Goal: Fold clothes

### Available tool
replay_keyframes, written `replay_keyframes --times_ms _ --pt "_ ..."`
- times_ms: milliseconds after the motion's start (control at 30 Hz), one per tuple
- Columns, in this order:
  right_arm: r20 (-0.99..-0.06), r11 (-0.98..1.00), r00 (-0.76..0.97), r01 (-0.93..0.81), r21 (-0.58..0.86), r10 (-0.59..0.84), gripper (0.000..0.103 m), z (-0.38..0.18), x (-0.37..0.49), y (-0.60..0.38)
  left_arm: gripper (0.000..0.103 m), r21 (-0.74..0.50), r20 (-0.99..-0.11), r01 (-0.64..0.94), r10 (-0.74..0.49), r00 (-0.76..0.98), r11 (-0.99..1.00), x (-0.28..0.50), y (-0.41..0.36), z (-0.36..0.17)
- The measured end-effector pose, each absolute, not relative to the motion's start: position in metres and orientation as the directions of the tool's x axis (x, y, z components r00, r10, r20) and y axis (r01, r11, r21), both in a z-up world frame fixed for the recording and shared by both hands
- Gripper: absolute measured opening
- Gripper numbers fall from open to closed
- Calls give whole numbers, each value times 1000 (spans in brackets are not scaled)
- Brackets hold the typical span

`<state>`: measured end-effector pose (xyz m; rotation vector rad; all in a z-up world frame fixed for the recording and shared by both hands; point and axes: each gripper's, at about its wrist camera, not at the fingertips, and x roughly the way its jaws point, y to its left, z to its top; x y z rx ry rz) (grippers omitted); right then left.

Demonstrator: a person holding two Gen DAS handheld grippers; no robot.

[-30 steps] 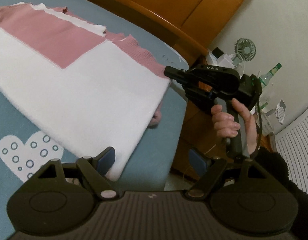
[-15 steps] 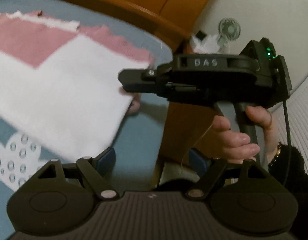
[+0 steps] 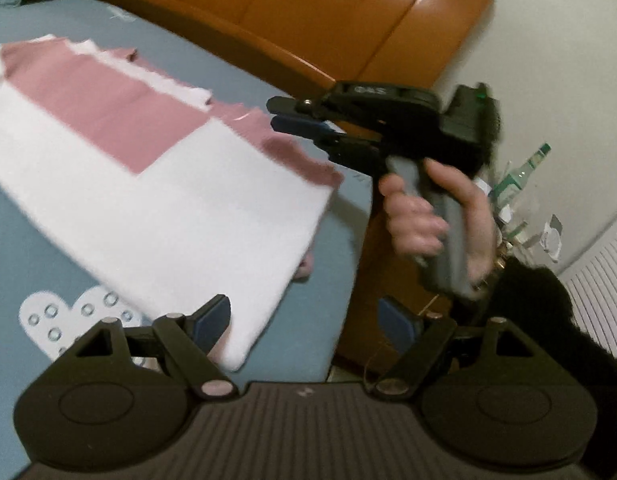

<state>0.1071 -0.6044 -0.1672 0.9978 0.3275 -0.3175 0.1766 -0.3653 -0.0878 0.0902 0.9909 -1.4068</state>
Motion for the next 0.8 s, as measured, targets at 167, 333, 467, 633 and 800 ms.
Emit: replay_keyframes --times_ms 167,333,467,633,800 --pt "-399 485 908 409 773 -130 6 -171 108 -615 81 -500 -629 827 -764 -143 256 185 -357 -94" --pt "-386 471 910 409 781 -149 16 -173 106 -622 81 -490 -607 836 -785 -125 247 190 -361 -85" --pt "-391 502 911 401 766 -131 17 -169 109 -619 81 -499 -591 836 -795 -137 227 190 -370 -83" --pt "-474 497 869 477 725 -142 4 -185 119 -627 81 -502 -608 837 -778 -160 220 181 -382 -92" --pt "-423 458 885 462 759 -192 16 -175 89 -628 81 -488 -614 847 -773 -161 211 180 -383 -92"
